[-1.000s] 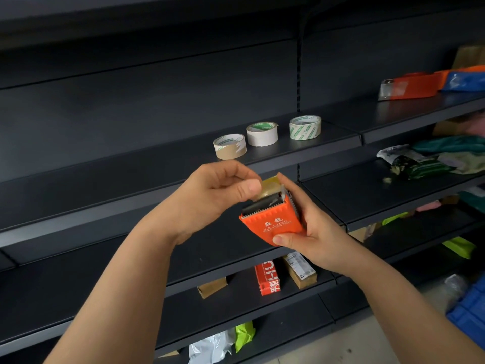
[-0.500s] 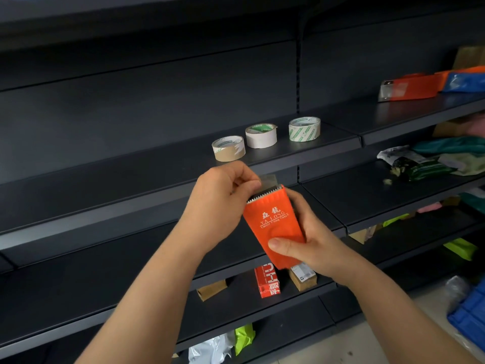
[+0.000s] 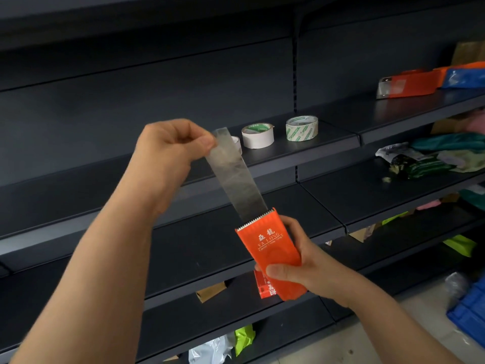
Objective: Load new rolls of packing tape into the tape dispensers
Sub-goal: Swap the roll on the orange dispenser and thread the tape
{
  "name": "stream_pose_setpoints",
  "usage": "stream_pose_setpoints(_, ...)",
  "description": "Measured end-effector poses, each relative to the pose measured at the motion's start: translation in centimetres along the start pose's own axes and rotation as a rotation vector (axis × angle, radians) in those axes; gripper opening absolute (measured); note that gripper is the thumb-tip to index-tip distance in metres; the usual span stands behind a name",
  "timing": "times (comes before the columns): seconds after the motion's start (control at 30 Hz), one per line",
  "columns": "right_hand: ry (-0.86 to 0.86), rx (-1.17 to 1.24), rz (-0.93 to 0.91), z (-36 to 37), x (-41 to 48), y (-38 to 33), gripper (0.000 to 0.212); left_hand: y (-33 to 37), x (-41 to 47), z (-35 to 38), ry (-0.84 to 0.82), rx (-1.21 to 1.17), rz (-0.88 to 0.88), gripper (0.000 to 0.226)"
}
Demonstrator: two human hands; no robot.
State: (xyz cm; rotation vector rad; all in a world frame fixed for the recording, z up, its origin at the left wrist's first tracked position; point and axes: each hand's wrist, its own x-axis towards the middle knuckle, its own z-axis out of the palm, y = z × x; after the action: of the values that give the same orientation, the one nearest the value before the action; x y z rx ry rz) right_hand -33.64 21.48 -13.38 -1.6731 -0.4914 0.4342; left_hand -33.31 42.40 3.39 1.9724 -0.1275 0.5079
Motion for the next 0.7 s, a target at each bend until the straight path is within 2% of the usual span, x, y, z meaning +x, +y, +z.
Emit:
stream_pose_setpoints(0.17,0.029,0.184,0.043,0.3,0.7,-0.5,0.072,-0.5,0.3,0.9,0.017,0.068,0.075,0.02)
stream_pose_setpoints(0.23,0.048,0.187,0.063,0.1,0.9,-0.7,0.07,-0.7,0.2,1.2,0.017,0.076,0.139,0.019)
stream_pose_setpoints(0.33,0.104,0.185,0.1,0.2,1.3,-1.1,0.068,-0.6,-0.7,1.8,-0.038,0.16,0.291,0.014)
stream_pose_setpoints(0.47,0.167,0.299,0.142,0.0,2.0,-1.9,0.063,-1.0,-2.7,2.9,-0.189,0.353,0.563,0.01)
stream_pose_setpoints(0.6,0.165,0.482,0.127,-0.9,2.6,-3.7,0.034,-2.6,-4.1,3.9,-0.315,0.505,0.725,0.015)
stream_pose_setpoints(0.7,0.088,0.634,0.065,-1.8,2.6,-5.0,0.049,-3.3,-4.7,4.3,-0.313,0.636,0.776,0.017)
